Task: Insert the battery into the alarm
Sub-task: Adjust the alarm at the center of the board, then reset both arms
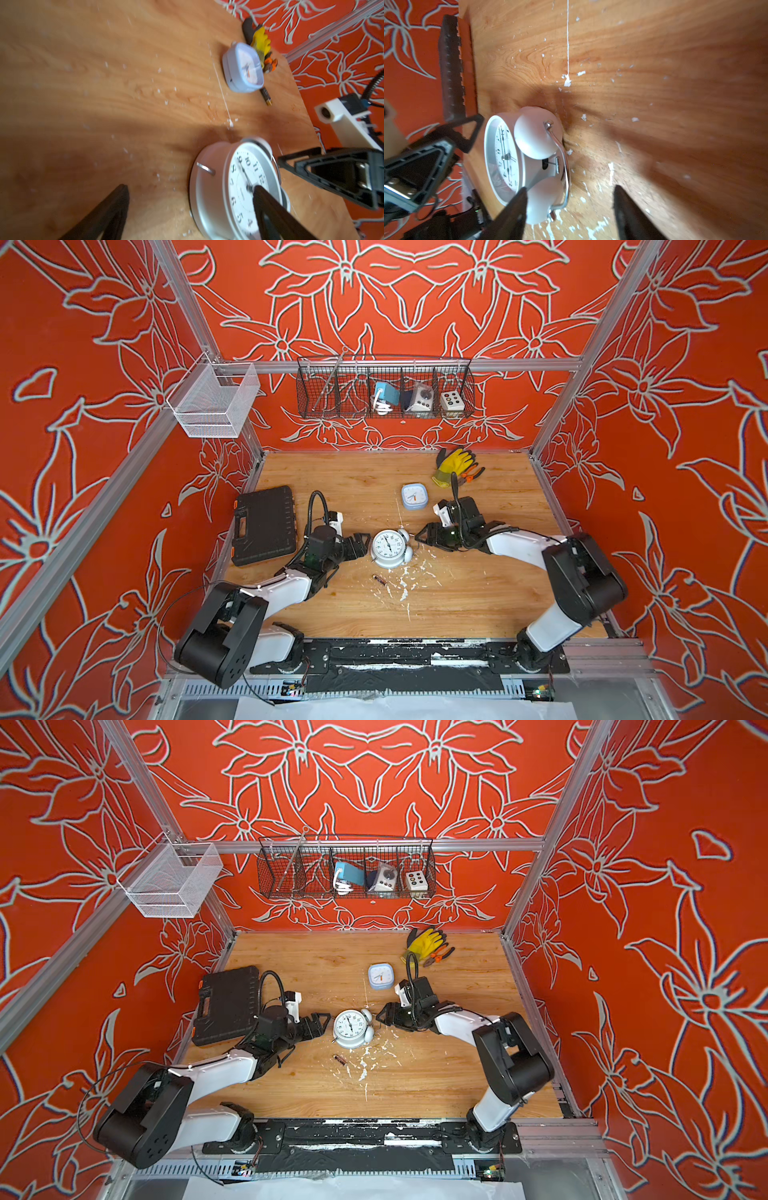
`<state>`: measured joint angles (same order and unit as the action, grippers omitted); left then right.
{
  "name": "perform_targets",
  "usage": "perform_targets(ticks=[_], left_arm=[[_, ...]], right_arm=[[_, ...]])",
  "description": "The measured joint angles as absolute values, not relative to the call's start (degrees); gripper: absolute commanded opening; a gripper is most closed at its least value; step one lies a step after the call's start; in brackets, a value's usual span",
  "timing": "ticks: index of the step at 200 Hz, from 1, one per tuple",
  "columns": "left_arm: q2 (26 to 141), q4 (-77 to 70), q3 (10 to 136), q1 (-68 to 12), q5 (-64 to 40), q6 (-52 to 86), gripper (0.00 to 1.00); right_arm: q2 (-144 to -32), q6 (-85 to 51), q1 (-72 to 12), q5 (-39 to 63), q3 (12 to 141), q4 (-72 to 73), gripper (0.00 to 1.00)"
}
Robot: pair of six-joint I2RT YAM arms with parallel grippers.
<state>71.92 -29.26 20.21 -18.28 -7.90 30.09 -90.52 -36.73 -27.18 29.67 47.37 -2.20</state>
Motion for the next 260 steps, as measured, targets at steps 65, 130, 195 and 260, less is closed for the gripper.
perform_targets(ticks=[65,130,195,260], left_arm=[[58.41,-35.64,18.15,-15.73,8.78,13.56,0.99],[58.35,-45.21,8.01,-12.8,13.96,1.19,0.99],[73.52,-59.02,6.0,-7.9,10.07,-2.85,1.0],[79.53,-62.78,7.99,-3.11,3.75,-1.67,0.99]], right_arm=[[-69.78,-22.94,-23.81,-1.8,45.87,-7.94,0.98],[-64.45,-5.56,-18.46,-28.32,22.76,17.96,0.98],[-68.07,-1.85,-8.75,-26.41,20.36,30.85,0.98],[-80.14,-1.15,-3.62,-13.89,16.91,43.33,0.99]])
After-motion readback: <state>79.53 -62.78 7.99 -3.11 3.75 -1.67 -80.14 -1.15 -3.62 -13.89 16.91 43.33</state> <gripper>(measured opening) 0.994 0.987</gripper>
